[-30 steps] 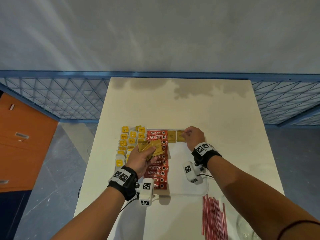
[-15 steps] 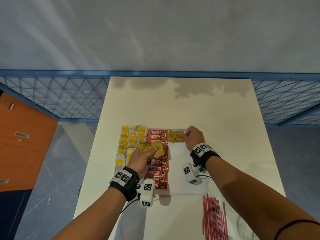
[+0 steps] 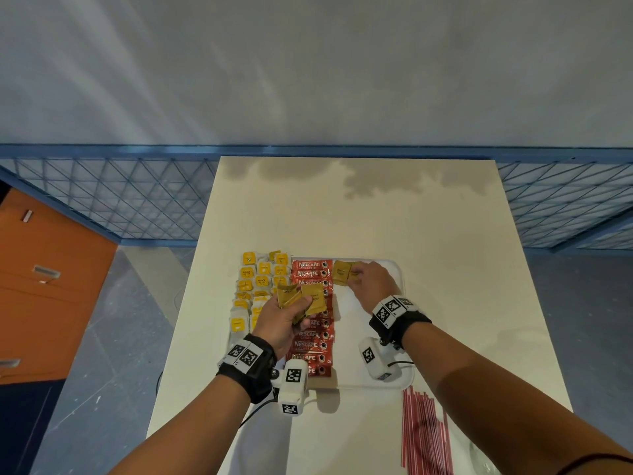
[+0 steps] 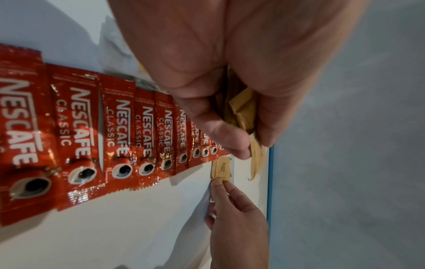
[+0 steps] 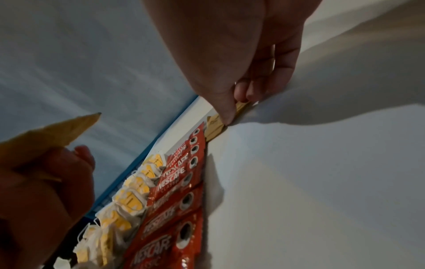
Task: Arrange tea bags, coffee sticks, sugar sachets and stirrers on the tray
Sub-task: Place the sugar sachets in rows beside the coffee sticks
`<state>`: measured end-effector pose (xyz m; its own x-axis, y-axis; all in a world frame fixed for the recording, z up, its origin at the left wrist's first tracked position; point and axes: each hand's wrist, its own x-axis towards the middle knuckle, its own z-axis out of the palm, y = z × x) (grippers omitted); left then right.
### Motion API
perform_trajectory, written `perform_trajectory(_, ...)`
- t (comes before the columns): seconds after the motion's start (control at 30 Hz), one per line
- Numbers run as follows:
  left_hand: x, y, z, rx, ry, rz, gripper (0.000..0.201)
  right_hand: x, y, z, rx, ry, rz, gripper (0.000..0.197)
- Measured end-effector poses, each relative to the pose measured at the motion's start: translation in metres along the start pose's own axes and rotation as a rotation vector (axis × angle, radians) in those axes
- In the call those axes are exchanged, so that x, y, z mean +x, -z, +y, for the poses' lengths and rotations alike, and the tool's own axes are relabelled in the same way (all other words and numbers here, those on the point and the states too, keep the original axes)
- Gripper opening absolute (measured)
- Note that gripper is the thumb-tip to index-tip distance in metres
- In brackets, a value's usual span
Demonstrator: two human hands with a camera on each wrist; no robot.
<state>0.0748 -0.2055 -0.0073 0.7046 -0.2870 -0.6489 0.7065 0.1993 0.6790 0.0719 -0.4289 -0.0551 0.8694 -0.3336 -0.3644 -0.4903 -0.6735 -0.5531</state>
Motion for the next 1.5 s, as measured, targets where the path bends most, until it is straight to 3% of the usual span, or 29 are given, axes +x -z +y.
perform_trajectory(0.23,-0.001,-0.001,0.001,-0.001,0.005,0.002,0.017,-0.003,-0.001,0.002,-0.030,-0.031,0.023,0.028)
perform_trajectory(0.53,-0.001,-0.002,0.000,-0.003,0.006,-0.005,0.021,0.000,-0.003,0.000,-0.085,0.078,-0.006,0.031)
perform_trajectory(0.9,0.001,-0.003,0.002,-0.034,0.021,0.005,0.030,-0.010,0.004,-0.005,-0.013,0.051,-0.007,0.037)
perform_trajectory(1.03,0.000,-0.007,0.008,-0.047,0.013,-0.016,0.021,-0.023,0.011,-0.015,0.168,0.073,0.048,0.025)
perform_trajectory(1.1,-0.001,-0.009,0.010,-0.024,0.009,-0.029,0.020,-0.031,0.013,-0.022,0.305,0.108,0.000,0.020)
perform_trajectory(1.23,-0.001,-0.011,0.010,0.044,0.006,-0.024,0.017,-0.050,0.018,-0.032,0.535,0.127,-0.155,0.032)
perform_trajectory(1.4,-0.004,-0.012,0.008,0.114,0.008,-0.042,0.017,-0.063,0.009,-0.027,0.563,0.175,-0.178,0.014)
perform_trajectory(1.5,-0.008,-0.014,0.007,0.096,0.013,-0.042,0.012,-0.064,0.004,-0.020,0.532,0.139,-0.155,0.015)
